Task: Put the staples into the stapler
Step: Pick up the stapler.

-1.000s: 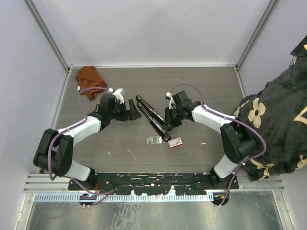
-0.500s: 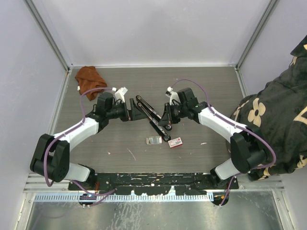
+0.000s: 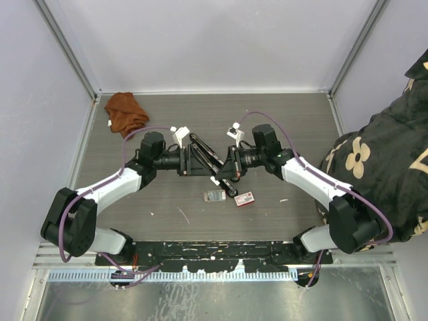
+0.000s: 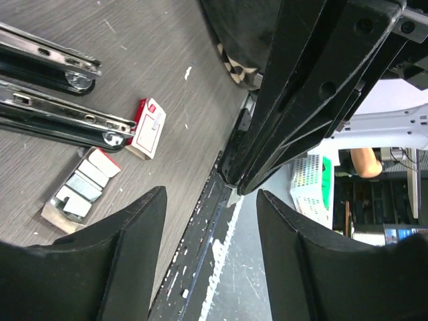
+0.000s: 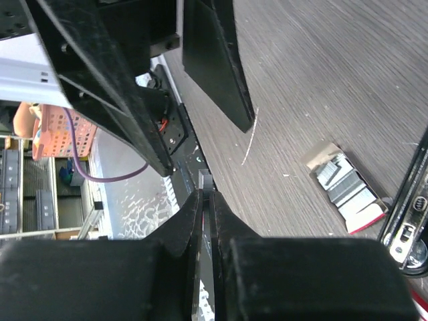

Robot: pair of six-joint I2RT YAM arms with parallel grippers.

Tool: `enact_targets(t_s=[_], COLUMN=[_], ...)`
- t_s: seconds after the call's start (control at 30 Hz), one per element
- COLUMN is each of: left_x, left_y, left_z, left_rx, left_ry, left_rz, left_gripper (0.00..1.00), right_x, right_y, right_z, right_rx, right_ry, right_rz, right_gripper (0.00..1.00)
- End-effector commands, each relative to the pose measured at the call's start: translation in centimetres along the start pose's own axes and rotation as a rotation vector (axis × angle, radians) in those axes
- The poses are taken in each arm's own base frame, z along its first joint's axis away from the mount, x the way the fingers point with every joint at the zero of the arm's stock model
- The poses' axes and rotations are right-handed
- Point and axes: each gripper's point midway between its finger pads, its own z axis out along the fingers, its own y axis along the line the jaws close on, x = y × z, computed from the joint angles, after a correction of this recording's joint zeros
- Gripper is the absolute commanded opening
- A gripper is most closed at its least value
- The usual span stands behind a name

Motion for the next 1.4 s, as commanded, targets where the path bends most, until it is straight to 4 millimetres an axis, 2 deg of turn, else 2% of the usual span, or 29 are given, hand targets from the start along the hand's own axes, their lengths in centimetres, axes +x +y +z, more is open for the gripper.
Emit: enact_targets(t_s=[0.0, 0.2, 0.57, 1.1, 1.27, 1.37], left_x=[-0.4, 0.2, 0.3, 0.6, 0.6, 0.5], left_y=[-3.7, -4.1, -4.7, -5.1, -5.1, -5.1], left_z=[-0.4, -0.3, -0.3, -0.2, -0.1, -0.1], left_rx=[0.133, 0.150, 0.184, 0.215, 0.214, 0.214], left_ry=[0.002, 0.021, 0.028, 0.037, 0.037, 0.036], left_rz=[0.063, 0.054, 0.052, 0.052, 0.045, 0.035], left_gripper=[0.55, 0.42, 0.26, 0.11, 0.04, 0.00], right_x=[-1.2, -1.3, -1.5, -1.7, -1.9, -2.0], right_y=[3.2, 3.4, 3.6, 3.2, 3.0, 2.8], right_z=[-1.0, -1.0, -1.0, -0.7, -0.7, -0.8], right_rx=[-0.108, -0.123, -0.129, -0.117, -0.104, -0.093], right_ry=[-0.041, -0.037, -0.037, -0.043, -0.052, -0.061], right_rz=[-0.103, -0.104, -0.102, -0.084, -0.089, -0.094], right_gripper=[0.08, 0.08, 0.08, 0.08, 0.17, 0.28])
